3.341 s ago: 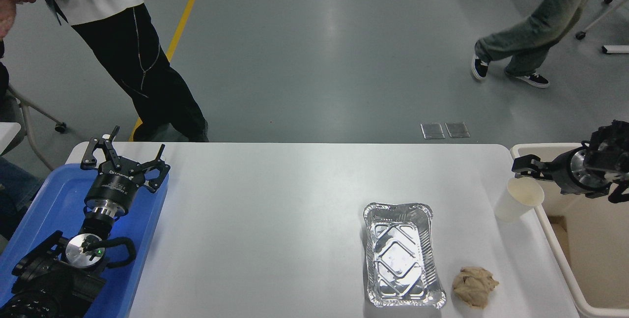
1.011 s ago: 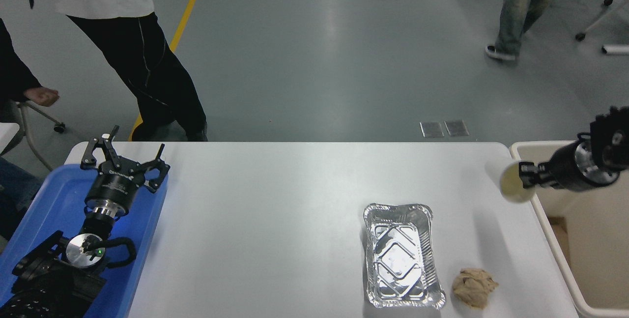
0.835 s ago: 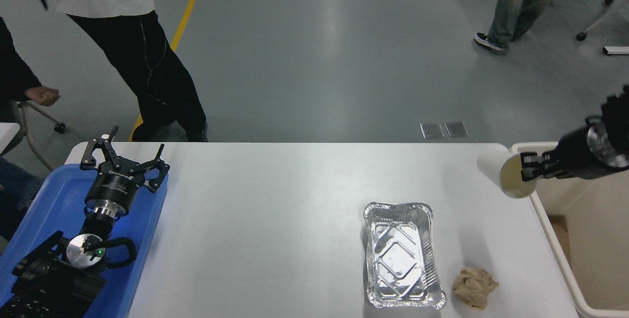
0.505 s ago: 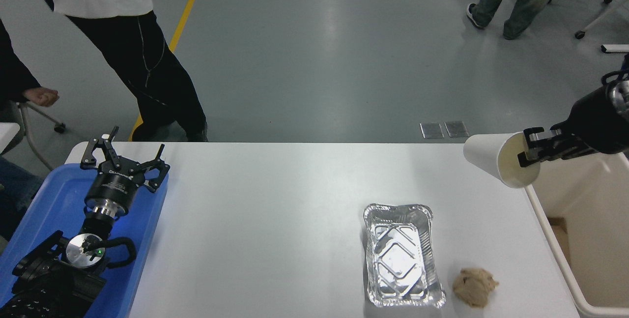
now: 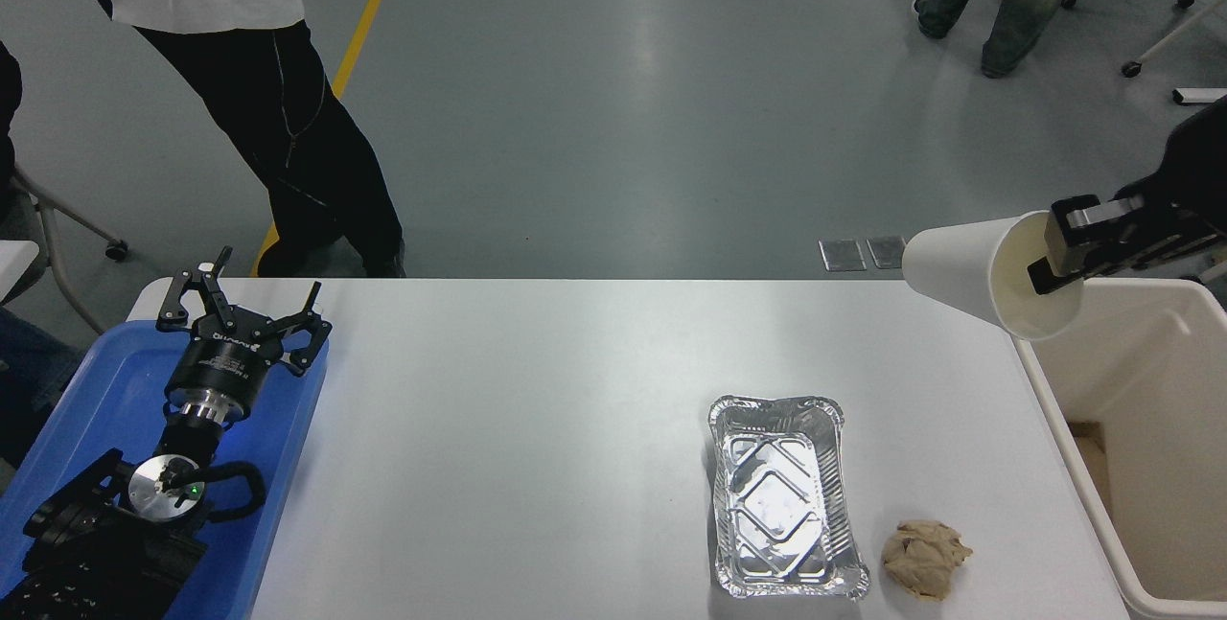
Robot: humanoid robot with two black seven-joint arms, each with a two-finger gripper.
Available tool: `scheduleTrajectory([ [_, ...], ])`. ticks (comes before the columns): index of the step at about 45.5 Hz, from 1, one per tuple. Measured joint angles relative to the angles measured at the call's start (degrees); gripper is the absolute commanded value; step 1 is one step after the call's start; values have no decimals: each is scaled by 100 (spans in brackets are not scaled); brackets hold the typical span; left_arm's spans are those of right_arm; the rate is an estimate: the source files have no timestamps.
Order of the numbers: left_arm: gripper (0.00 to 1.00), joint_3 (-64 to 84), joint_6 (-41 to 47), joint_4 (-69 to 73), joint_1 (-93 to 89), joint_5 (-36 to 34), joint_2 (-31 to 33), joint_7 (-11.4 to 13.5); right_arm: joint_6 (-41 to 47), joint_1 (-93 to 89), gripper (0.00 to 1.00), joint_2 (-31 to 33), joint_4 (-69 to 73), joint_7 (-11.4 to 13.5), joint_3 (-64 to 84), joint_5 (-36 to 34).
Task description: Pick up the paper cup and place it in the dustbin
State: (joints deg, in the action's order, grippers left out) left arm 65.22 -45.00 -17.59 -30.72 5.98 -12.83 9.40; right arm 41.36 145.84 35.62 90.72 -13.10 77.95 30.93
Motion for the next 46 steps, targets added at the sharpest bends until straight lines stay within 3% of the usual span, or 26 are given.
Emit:
scheduleTrajectory([
  [13,99,0,0,2,-3,0,-1,0,-809,-1935,0,5,-1489,33,-30,-237],
  [35,99,0,0,2,-4,0,0,0,-1402,-6213,0,26,-5453,43,-1001,-1722],
  [46,99,-1,0,1,-4,0,-1,0,-1638,-8641,0,-381,-7737,60,-1858,-2452],
])
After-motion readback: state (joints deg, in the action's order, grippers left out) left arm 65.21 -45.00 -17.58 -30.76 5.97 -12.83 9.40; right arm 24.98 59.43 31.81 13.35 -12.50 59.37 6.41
